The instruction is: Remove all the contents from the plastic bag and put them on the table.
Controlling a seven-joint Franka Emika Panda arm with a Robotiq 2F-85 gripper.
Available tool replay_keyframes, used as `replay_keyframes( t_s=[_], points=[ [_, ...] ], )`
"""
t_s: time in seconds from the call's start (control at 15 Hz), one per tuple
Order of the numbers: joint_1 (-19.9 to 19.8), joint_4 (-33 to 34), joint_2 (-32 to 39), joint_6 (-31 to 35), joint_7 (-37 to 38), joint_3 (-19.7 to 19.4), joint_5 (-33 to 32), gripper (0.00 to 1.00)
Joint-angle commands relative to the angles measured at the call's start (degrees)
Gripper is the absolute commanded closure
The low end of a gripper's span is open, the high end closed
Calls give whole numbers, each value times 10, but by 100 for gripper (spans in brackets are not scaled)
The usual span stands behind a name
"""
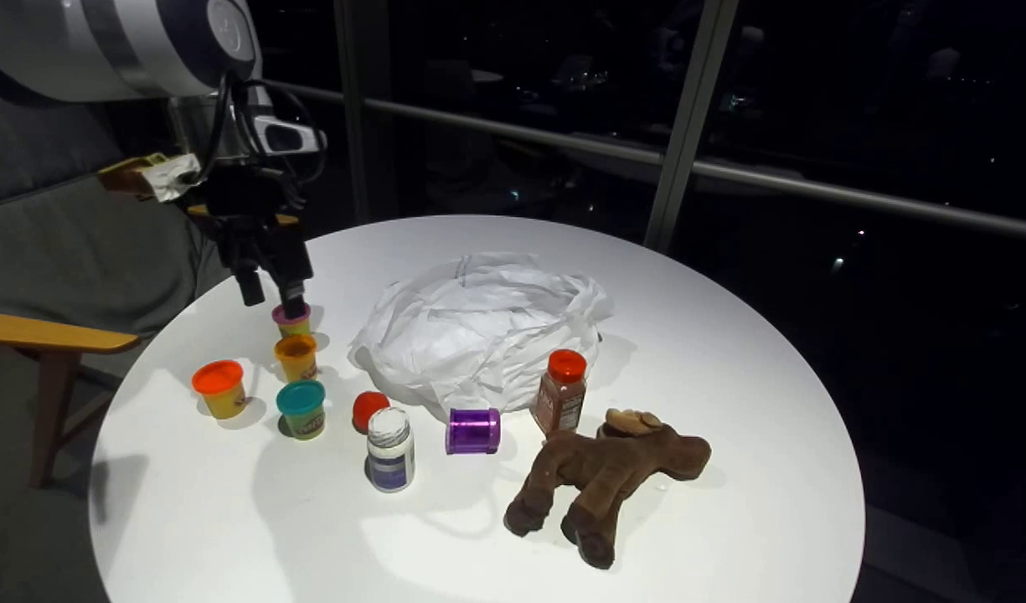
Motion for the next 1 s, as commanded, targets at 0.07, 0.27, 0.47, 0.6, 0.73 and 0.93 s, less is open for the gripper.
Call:
replay_keyframes(
  t_s=[0.07, 0.27, 0.47, 0.6, 0.73, 0.93],
  points=[
    [-57, 41, -33, -114, -167, 1, 3, 0],
    [-97, 64, -58, -201, -303, 7, 5, 0],
    [-127, 82, -92, -249, -416, 13, 5, 0],
    [-141, 95, -117, -270, -457, 20, 22, 0],
    [-148, 104, -147, -302, -471, 27, 50, 0],
    [-145, 132, -182, -382, -441, 38, 109, 0]
  ],
)
